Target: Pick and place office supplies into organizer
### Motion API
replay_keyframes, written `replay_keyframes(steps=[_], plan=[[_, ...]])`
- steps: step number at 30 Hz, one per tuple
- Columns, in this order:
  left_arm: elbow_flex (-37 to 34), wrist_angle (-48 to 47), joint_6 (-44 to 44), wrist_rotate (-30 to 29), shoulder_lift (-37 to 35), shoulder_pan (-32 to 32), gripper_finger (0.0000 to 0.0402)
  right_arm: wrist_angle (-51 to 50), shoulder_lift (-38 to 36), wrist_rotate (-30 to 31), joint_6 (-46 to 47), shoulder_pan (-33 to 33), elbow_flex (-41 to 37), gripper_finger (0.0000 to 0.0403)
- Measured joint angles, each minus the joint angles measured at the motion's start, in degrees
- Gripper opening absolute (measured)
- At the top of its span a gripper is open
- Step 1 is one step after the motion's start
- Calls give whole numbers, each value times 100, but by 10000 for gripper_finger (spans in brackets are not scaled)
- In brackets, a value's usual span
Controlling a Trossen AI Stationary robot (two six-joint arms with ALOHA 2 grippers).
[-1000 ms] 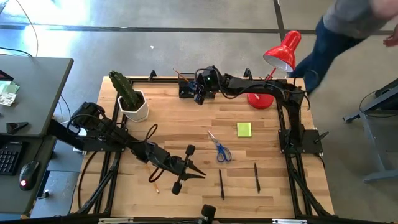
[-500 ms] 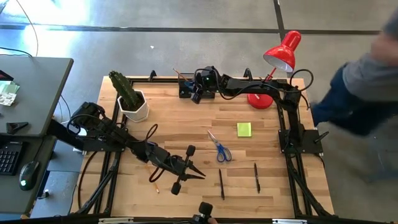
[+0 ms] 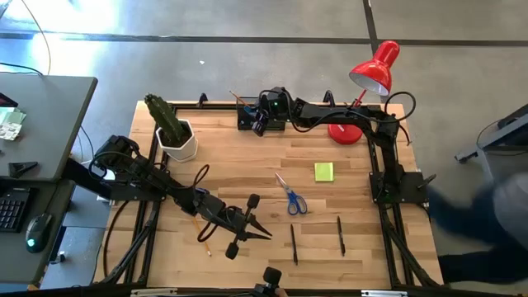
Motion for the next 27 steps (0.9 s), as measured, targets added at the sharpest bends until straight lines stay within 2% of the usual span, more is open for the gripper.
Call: replay_keyframes(steps=[10, 27], plan=[[0, 8, 4, 0, 0, 0, 31, 354, 339, -16, 4, -47, -4, 78], [0, -179, 12, -7, -109, 0, 31, 263, 345, -192, 15, -180, -7, 78]])
